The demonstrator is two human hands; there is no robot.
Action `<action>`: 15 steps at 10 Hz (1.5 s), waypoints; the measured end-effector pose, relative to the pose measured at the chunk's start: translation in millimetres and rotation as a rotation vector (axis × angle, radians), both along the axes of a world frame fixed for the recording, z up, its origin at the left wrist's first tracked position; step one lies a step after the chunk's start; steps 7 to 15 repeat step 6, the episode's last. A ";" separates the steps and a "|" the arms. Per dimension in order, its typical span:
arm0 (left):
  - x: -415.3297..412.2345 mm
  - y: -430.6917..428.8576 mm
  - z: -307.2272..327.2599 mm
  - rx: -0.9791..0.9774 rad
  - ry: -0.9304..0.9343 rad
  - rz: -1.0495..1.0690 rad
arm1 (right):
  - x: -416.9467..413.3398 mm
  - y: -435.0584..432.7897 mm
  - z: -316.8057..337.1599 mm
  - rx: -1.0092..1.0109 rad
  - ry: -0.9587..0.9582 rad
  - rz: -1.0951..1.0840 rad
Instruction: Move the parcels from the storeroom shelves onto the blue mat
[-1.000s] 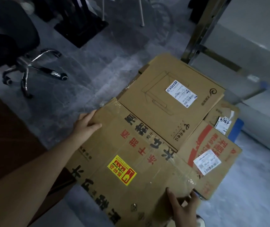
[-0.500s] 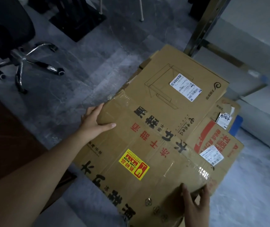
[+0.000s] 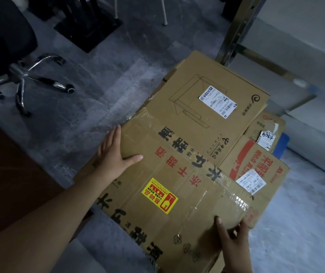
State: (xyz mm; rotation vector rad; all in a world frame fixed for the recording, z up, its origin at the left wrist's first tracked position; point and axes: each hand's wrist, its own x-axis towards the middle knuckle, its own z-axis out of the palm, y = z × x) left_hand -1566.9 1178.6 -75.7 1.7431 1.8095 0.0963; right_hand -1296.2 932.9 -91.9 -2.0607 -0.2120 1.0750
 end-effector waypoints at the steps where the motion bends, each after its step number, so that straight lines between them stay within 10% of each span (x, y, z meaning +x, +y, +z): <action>1: 5.1 -10.9 -0.3 0.064 0.028 -0.057 | 8.4 1.6 4.0 -0.040 0.010 0.028; 15: 41.2 -49.0 39.0 -0.212 -0.120 -0.190 | 46.9 28.0 43.1 -0.078 -0.120 0.137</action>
